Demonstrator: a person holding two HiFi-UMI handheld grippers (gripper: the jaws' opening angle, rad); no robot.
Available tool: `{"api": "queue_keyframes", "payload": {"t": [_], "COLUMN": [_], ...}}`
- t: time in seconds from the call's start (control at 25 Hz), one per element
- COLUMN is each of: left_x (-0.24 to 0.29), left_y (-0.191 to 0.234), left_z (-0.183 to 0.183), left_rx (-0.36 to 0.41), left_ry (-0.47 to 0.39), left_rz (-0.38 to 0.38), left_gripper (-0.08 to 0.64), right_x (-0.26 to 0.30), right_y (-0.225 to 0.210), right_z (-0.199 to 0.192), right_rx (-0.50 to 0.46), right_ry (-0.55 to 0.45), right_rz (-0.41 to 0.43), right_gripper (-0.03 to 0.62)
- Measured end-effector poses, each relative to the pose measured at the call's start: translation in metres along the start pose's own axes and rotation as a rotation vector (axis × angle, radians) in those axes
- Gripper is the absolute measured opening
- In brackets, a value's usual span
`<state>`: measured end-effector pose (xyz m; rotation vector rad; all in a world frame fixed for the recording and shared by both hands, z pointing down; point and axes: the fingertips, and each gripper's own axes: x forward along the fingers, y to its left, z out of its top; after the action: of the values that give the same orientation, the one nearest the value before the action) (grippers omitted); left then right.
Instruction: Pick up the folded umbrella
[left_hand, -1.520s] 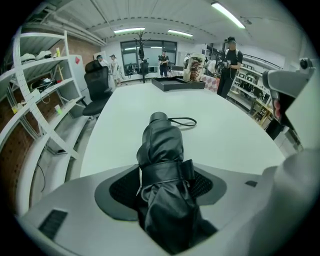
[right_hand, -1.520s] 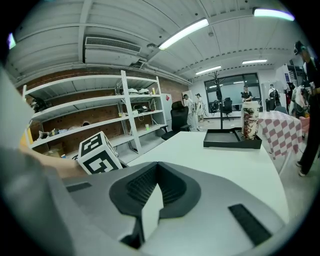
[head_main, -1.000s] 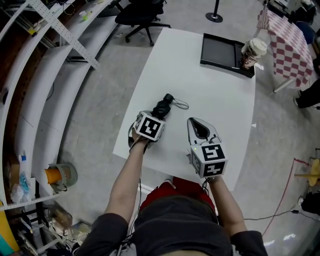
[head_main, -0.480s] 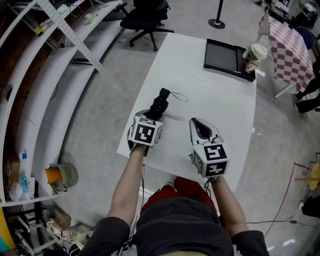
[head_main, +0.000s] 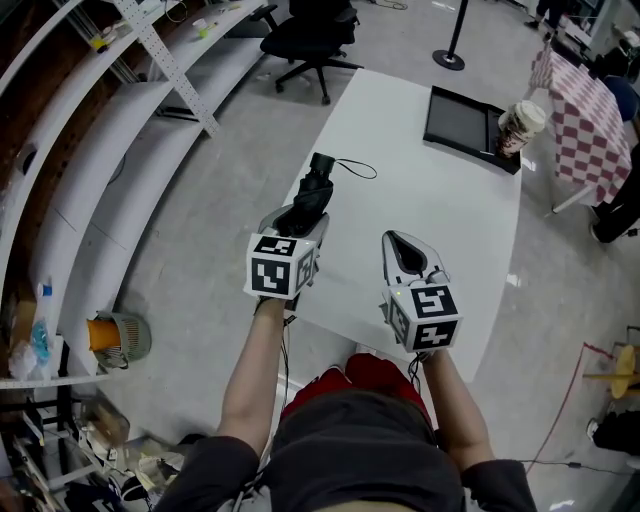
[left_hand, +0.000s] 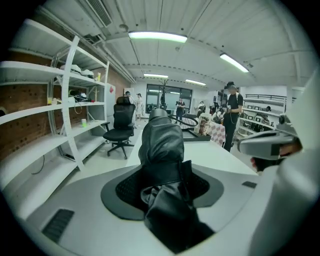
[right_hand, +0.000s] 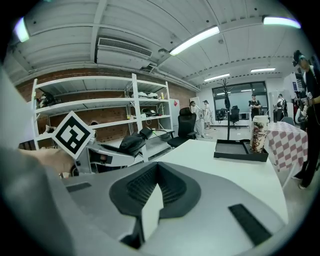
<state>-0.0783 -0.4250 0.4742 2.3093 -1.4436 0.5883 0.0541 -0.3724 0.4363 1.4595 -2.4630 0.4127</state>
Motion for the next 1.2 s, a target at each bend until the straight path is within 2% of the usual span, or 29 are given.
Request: {"api": "queue_keyframes", "payload": {"t": [0.32, 0.56, 0.96, 1.2], "left_x": [-0.048, -0.083, -0.127, -0.157], "left_y": [0.009, 0.019, 0.016, 0.021], "left_z": [0.018, 0.022, 0.035, 0.036], "left_rx": [-0.025, -0.037, -0.029, -0.052], "left_ry": [-0.120, -0.173, -0.259, -0.317], "left_rz": [0.025, 0.036, 0.049, 0.062], "left_gripper": [0.229, 0.229, 0.229, 0.229], "right_x": [-0.003, -0.006, -0.022, -0.028], "right_y": [0.031, 0.060, 0.081, 0.098], "right_z": [0.011, 0.017, 0.026, 0.032], "right_rx": [-0.027, -0.045, -0.061, -0.070], "right_ry": [-0.021, -0.035, -0.068, -0.091], "right_rz": [0.031, 0.054, 0.070, 0.083], "right_gripper": [0.018, 0.018, 0.018, 0.018]}}
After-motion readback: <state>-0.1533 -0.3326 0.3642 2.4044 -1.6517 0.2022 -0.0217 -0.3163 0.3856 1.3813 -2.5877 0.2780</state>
